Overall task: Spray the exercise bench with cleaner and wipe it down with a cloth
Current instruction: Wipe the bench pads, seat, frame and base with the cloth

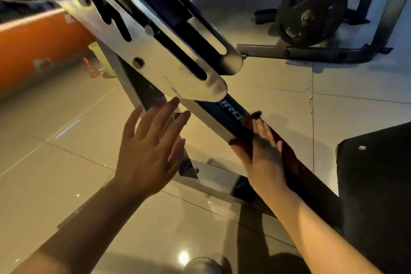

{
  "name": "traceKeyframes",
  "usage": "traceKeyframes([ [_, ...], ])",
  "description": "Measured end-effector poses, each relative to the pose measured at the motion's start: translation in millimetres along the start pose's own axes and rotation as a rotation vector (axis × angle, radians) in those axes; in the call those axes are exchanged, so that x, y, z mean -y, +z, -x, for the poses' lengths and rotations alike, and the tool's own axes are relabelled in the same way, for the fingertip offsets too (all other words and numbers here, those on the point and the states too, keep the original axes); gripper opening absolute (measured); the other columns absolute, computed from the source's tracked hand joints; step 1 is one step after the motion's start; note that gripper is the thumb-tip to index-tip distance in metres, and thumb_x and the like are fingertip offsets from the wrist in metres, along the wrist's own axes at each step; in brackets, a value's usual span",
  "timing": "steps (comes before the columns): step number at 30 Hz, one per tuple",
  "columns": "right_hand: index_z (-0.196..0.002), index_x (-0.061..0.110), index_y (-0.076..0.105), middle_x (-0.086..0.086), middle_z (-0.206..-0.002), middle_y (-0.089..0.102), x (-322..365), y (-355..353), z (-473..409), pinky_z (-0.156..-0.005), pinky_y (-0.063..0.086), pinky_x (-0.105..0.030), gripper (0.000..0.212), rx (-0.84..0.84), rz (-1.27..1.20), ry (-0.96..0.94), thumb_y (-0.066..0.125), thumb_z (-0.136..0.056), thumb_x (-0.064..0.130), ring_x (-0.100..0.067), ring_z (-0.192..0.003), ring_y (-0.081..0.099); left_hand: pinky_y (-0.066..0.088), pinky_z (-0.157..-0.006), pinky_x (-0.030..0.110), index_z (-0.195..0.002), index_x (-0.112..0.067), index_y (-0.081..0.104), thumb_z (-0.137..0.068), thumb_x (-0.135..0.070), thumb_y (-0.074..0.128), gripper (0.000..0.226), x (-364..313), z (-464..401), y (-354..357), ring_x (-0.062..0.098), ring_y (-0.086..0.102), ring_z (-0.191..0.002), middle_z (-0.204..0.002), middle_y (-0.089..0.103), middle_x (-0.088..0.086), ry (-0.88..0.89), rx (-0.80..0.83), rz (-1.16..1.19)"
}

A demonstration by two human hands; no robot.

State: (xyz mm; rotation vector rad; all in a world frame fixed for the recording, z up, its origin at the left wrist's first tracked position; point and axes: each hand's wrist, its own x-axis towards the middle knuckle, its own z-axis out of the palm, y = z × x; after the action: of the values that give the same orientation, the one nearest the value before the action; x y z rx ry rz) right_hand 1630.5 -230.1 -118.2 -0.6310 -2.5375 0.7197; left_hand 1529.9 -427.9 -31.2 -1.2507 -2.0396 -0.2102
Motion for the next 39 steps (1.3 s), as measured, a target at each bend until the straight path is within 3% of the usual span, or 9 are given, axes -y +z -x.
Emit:
traceKeyframes([
  [3,-0.156,0.021,0.008,-0.002,-0.164,0.007,72.0,-5.7,-48.8,-0.118,-0.003,-0.053,0.077,-0.005,0.03,-0.021,0.036,-0.095,0.058,-0.018,-0.151,-0.002,0.024,-0.112,0.062,-0.143,-0.017,0.035,-0.1,-0.03,0.039,0.045,5.3,-11.8,-17.1,0.031,0.027,-0.143,-0.153,0.032,0.012,0.121,-0.005,-0.072],
  [7,-0.152,0.018,0.028,-0.008,-0.159,0.028,84.8,3.2,-51.6,-0.117,0.016,-0.059,0.072,-0.136,0.081,-0.072,0.049,-0.093,0.056,-0.026,-0.148,0.021,0.01,-0.116,0.061,-0.151,-0.025,0.022,-0.1,-0.037,0.033,0.054,-3.1,-35.9,-27.9,0.026,0.012,-0.148,-0.159,0.014,0.004,0.116,0.101,-0.197],
  [12,-0.156,0.026,0.001,0.008,-0.159,-0.013,15.0,2.3,-13.1,-0.119,-0.007,-0.042,0.083,0.035,0.082,0.027,0.011,-0.088,0.071,-0.007,-0.14,-0.022,0.003,-0.116,0.06,-0.154,-0.028,0.017,-0.099,-0.048,0.026,0.059,-0.1,-60.0,-28.7,0.025,0.007,-0.149,-0.162,0.012,0.0,0.049,0.238,-0.319],
  [18,-0.149,0.022,0.01,0.004,-0.16,0.008,-48.3,5.6,37.4,-0.121,0.008,-0.052,0.092,0.005,-0.026,0.138,0.006,-0.08,0.082,-0.012,-0.147,0.001,0.005,-0.113,0.065,-0.153,-0.028,0.02,-0.097,-0.052,0.021,0.062,-3.4,-63.3,-29.0,0.024,0.011,-0.149,-0.161,0.017,-0.001,0.029,0.233,-0.319],
  [20,-0.152,0.019,0.013,0.005,-0.159,0.006,-32.9,3.9,29.9,-0.121,0.005,-0.051,0.093,-0.022,-0.022,0.137,0.009,-0.081,0.078,-0.012,-0.147,-0.001,0.005,-0.114,0.065,-0.154,-0.028,0.017,-0.097,-0.052,0.022,0.062,-7.0,-62.3,-25.1,0.024,0.01,-0.149,-0.161,0.015,0.0,0.012,0.216,-0.294],
  [25,-0.155,0.025,-0.008,0.004,-0.164,-0.009,59.6,-1.3,-32.8,-0.12,-0.005,-0.049,0.075,0.01,0.078,0.055,0.021,-0.097,0.063,-0.014,-0.149,-0.014,0.005,-0.111,0.07,-0.154,-0.031,0.013,-0.094,-0.032,0.043,0.067,-6.1,-56.9,-14.9,0.027,0.006,-0.15,-0.162,0.011,0.001,0.01,0.162,-0.321],
  [29,-0.155,0.024,0.012,0.002,-0.164,0.005,99.6,-8.2,-61.0,-0.119,0.001,-0.052,0.073,0.012,0.134,-0.013,0.022,-0.094,0.064,-0.023,-0.151,-0.003,0.01,-0.108,0.073,-0.154,-0.031,0.017,-0.093,-0.033,0.044,0.067,-3.1,-59.6,-15.8,0.029,0.01,-0.149,-0.162,0.013,0.002,0.012,0.156,-0.336],
  [35,-0.151,0.034,-0.013,0.016,-0.155,-0.021,28.9,-0.6,-27.3,-0.116,-0.015,-0.038,0.077,0.043,0.031,-0.007,-0.006,-0.084,0.072,-0.002,-0.137,-0.029,0.006,-0.109,0.071,-0.154,-0.03,0.016,-0.092,-0.035,0.031,0.063,-1.0,-60.6,-21.1,0.028,0.009,-0.148,-0.162,0.012,0.001,0.022,0.19,-0.344],
  [39,-0.142,0.037,-0.017,0.015,-0.156,-0.021,-41.0,3.8,22.0,-0.12,-0.013,-0.038,0.075,0.104,0.001,0.081,-0.01,-0.079,0.076,0.0,-0.141,-0.028,0.005,-0.111,0.068,-0.154,-0.029,0.018,-0.091,-0.034,0.026,0.063,-5.7,-60.0,-25.2,0.028,0.008,-0.148,-0.162,0.012,0.003,0.006,0.213,-0.334],
])
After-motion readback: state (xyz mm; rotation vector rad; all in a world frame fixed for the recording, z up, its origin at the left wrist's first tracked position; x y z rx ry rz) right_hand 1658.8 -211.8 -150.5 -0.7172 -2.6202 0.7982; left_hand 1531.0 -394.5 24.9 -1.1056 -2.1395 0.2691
